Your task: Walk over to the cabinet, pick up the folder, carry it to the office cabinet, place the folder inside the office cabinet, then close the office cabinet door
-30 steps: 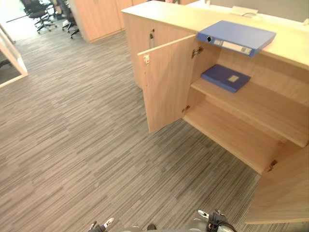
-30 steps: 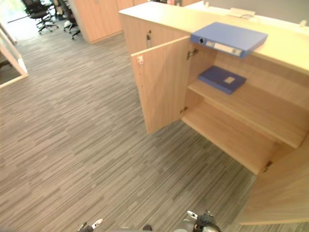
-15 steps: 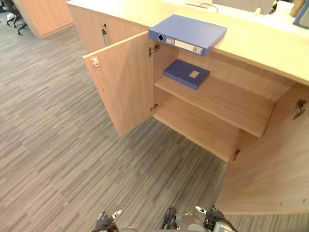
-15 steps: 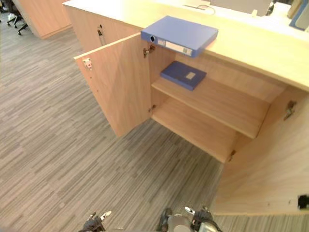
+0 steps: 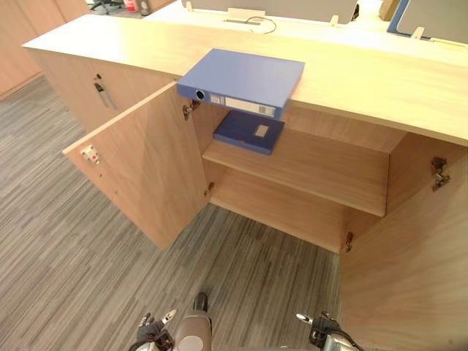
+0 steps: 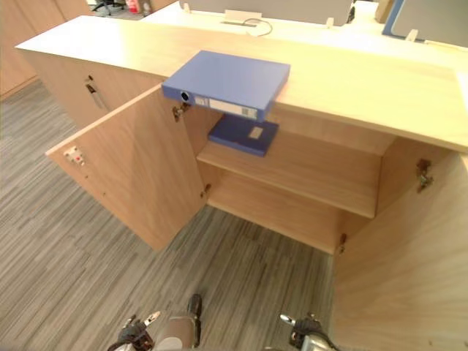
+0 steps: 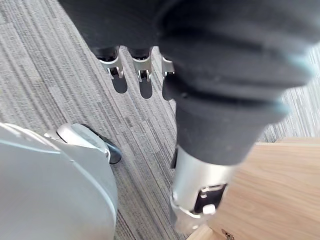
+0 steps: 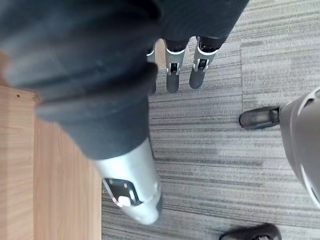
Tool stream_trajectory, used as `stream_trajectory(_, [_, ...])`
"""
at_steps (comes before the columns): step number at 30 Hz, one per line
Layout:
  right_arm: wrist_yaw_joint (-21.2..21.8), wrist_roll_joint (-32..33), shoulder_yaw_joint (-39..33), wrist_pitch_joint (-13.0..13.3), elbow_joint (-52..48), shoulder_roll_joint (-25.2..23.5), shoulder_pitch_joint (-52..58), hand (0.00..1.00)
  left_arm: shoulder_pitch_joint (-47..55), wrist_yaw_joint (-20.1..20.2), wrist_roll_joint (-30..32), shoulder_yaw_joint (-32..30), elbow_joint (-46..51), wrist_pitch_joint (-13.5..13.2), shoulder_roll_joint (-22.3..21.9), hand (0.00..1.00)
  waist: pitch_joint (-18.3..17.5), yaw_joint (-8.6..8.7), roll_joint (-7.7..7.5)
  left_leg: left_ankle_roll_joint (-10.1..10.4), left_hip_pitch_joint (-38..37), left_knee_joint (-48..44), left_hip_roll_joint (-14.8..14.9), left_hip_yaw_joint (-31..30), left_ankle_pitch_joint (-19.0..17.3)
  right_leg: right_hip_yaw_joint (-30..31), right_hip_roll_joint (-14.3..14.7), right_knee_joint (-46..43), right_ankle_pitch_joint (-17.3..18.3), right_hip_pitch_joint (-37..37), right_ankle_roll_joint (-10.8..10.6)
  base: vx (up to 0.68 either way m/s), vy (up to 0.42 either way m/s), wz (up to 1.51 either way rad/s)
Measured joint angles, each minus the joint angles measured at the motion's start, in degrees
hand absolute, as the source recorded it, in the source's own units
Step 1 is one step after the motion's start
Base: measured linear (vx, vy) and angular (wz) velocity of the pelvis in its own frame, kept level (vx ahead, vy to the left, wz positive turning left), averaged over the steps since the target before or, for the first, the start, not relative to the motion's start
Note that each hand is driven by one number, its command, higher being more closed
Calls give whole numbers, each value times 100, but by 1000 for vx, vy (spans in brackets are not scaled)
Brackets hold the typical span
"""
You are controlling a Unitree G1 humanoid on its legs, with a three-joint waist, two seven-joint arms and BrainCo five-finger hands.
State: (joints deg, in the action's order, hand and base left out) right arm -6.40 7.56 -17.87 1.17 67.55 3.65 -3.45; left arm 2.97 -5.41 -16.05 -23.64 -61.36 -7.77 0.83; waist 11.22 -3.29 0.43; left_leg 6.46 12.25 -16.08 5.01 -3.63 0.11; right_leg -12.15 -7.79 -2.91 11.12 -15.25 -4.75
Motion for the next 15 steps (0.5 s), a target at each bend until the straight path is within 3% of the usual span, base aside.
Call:
stream_trajectory(2, [9, -2, -2, 0, -14, -281, -30, 0, -3, 3, 0, -43, -43, 20, 176, 0, -70, -13, -307, -280, 59, -301, -255, 403, -228, 60, -438, -115, -263, 130, -359, 392, 404, -54])
stream_trajectory(5, [38, -71, -14, -4, -44, -322, -29, 0, 65, 13, 52, 67, -265, 87, 283, 0, -149, -86, -321, -605, -482, 6, -564, 966, -429, 418, -929, -754, -604, 452, -416, 333, 359, -72])
stream_trajectory(7, [73, -215, -24, -8, -56, -317, 18, 0, 135, 13, 54, 208, -354, 111, 286, 0, -231, -77, -227, -765, -906, 364, -752, 1192, -460, 453, -1235, -1617, -728, 847, -228, 275, 368, -71])
stream_trajectory(9, [101, -222, -71, -48, -125, -307, 77, 0, 115, 19, 55, 384, -354, 115, 311, 0, -255, -15, -196, -884, -1274, 669, -954, 1324, -455, 171, -1694, -2958, -711, 1382, 273, 198, 321, -28])
stream_trajectory(10, [104, -219, -72, -67, -228, -267, 96, 0, 102, 20, 58, 491, -354, 117, 329, 0, -260, 74, -188, -935, -1488, 821, -1054, 1334, -448, -265, -1959, -3772, -569, 1613, 501, 154, 225, 6])
stream_trajectory(11, [102, -219, -67, -62, -261, -240, 103, 0, 101, 20, 88, 565, -339, 115, 329, 0, -234, 111, -145, -967, -1697, 941, -1073, 1338, -447, -586, -2032, -4084, -462, 1713, 558, 167, 216, -7])
stream_trajectory(12, [107, -220, -44, -52, -260, -228, 101, 0, 119, 18, 202, 674, -331, 119, 333, 0, -224, 125, -95, -973, -1932, 1083, -1035, 1391, -445, -849, -1884, -4156, -247, 1845, 348, 138, 139, -19])
stream_trajectory(14, [109, -232, -9, -52, -260, -221, 93, 0, 118, 8, 286, 735, -330, 114, 357, 0, -219, 175, -90, -984, -2019, 1129, -991, 1381, -452, -983, -1665, -3969, -97, 1915, 275, 86, 35, -8])
stream_trajectory(15, [108, -261, -3, -53, -260, -208, 88, 0, 117, 3, 303, 820, -332, 113, 383, 0, -217, 216, -88, -989, -2051, 1154, -935, 1373, -456, -1012, -1416, -3698, -10, 2044, 208, 62, -40, 1])
